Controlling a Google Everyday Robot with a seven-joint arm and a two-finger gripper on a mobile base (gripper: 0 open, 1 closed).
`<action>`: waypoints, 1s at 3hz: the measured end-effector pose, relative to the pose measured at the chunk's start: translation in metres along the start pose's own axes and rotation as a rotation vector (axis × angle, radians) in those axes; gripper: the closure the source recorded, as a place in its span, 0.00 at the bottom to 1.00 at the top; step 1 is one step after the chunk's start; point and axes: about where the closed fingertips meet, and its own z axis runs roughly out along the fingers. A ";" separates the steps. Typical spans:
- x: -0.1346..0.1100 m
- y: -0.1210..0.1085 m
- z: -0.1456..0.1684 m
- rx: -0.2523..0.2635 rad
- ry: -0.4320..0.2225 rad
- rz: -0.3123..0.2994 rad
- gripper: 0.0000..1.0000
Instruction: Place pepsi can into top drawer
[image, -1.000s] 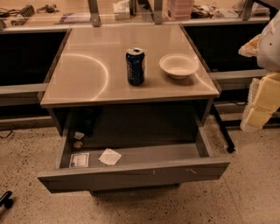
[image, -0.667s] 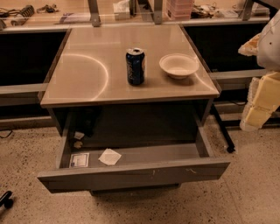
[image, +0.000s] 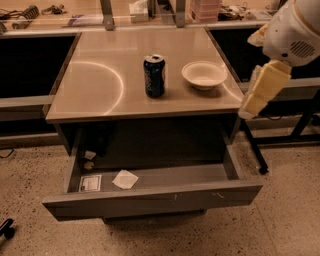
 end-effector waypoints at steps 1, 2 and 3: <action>-0.023 -0.027 0.026 0.020 -0.127 0.026 0.00; -0.033 -0.037 0.034 0.038 -0.176 0.038 0.00; -0.032 -0.035 0.033 0.034 -0.169 0.035 0.00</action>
Offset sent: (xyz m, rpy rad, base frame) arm 0.0371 0.0197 -0.0066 0.1161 -0.0462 0.0067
